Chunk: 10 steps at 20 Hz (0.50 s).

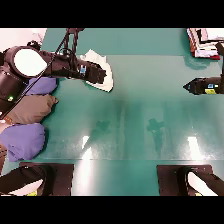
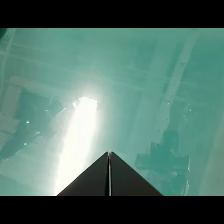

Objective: Fold the shirts.

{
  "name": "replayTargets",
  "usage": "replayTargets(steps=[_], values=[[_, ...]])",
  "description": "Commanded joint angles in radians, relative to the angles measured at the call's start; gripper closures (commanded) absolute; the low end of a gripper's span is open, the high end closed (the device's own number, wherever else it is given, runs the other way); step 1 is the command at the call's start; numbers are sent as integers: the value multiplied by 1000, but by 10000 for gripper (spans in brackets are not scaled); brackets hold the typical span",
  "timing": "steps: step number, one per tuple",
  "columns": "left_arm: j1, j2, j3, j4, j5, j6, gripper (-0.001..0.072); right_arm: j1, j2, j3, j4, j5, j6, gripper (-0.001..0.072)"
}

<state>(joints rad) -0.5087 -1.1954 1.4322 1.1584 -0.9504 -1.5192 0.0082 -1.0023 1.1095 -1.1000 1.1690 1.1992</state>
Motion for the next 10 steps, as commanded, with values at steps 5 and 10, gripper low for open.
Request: replayTargets(steps=[5, 10], values=[[-1, 0, -2, 0, 1, 0, 680, 0, 0, -36, 1, -6, 0, 695], [-1, 0, -2, 0, 0, 0, 680, 0, 0, -71, 0, -11, 0, 694]])
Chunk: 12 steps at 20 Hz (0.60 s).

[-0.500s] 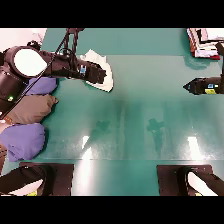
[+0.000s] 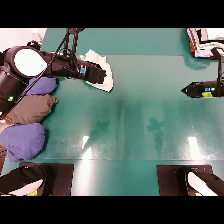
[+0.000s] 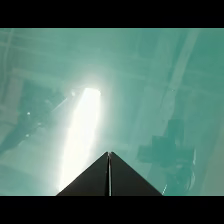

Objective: Fold the shirts.

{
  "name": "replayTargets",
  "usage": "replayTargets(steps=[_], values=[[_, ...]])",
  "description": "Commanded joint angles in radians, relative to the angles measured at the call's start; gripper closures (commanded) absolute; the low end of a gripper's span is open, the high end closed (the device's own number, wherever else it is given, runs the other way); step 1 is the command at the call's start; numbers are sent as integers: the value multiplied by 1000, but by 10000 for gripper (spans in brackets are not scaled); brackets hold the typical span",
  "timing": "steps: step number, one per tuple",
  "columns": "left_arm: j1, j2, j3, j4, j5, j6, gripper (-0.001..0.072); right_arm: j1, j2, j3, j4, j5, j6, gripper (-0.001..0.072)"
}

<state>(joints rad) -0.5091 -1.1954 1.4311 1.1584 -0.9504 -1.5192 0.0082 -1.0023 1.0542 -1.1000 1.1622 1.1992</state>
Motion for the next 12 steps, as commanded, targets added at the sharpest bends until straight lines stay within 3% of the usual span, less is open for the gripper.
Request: replayTargets(steps=[1, 6, 8, 10, 12], values=[[0, 0, 0, -1, 1, 0, 680, 0, 0, -15, 2, -13, 0, 694], [0, 0, -1, 40, 61, 1, 655, 0, -2, -10, 128, -186, 16, 694], [1, -4, -1, 181, 97, -27, 96, 1, -2, 14, 141, -172, 16, 695], [39, -42, -1, 344, 106, -150, 94, 1, -2, 44, 141, -145, 16, 695], [127, -126, -1, 363, 123, -206, 93, 1, 1, 64, 142, -137, 16, 694]])
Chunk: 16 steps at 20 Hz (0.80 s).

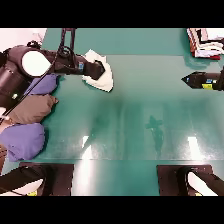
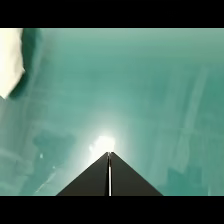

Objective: Fold the shirts.

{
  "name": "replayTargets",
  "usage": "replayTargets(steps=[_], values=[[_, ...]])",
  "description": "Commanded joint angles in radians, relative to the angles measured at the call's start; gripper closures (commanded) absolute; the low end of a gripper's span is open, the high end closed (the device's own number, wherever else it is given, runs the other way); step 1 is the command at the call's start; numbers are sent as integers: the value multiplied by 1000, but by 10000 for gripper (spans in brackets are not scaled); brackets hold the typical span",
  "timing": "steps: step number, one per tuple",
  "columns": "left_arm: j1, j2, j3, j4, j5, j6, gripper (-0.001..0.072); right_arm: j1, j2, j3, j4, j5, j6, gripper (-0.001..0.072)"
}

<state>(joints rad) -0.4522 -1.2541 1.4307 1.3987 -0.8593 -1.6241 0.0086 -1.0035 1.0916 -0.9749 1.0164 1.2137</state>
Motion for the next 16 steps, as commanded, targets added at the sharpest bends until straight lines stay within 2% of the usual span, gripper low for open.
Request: replayTargets(steps=[1, 3, 5, 8, 12, 13, 14, 15, 16], values=[[113, -117, 0, 96, 56, -101, 93, 5, 6, 35, 30, 17, 2, 695], [180, -227, 3, 3, 121, -95, 93, 16, 20, 37, 39, 28, 2, 695], [208, -334, 18, -74, 168, -40, 94, 33, 30, 37, 39, 26, 2, 694], [211, -469, 80, -136, 172, 33, 94, 40, 32, 37, 40, 41, 2, 695], [211, -529, 115, -150, 177, 44, 96, 39, 32, 37, 40, 52, 2, 694], [211, -528, 121, -150, 175, 53, 215, 39, 32, 37, 40, 52, 2, 694], [211, -527, 129, -150, 172, 62, 461, 39, 32, 37, 40, 52, 2, 694], [211, -521, 135, -150, 169, 62, 641, 39, 32, 37, 40, 53, 2, 694], [211, -521, 156, -150, 150, 62, 680, 39, 32, 37, 40, 55, 2, 694]])
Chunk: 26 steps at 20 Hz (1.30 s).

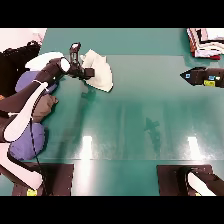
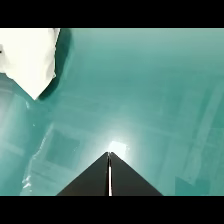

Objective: Fold the shirts.

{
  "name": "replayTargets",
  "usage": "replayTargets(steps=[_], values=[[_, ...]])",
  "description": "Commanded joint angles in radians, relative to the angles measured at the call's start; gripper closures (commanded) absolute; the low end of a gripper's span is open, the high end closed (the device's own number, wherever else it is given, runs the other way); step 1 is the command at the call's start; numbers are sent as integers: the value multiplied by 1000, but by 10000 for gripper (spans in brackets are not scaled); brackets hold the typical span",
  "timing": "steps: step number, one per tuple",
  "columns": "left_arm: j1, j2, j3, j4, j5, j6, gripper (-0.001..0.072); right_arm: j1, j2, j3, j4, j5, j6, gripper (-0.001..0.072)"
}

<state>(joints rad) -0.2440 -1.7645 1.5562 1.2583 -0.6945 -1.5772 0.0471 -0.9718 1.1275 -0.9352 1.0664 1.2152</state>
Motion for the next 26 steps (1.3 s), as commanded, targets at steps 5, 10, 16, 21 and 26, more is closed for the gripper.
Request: replayTargets(steps=[5, 10, 16, 21, 26], values=[[2, 92, 319, -10, -221, 94, 682, 1, 1, 106, -2, 18, 0, 695], [2, 396, 531, -135, -268, 219, 681, 1, 1, 386, -10, 13, -1, 695], [2, 576, 450, -341, -569, 341, 681, 1, 1, 555, -9, 29, -1, 695], [2, 576, 113, -248, -726, 340, 680, 1, 3, 561, -9, 103, 0, 695], [15, 569, -307, -30, -536, 256, 53, 1, 3, 561, -9, 142, 0, 695]])
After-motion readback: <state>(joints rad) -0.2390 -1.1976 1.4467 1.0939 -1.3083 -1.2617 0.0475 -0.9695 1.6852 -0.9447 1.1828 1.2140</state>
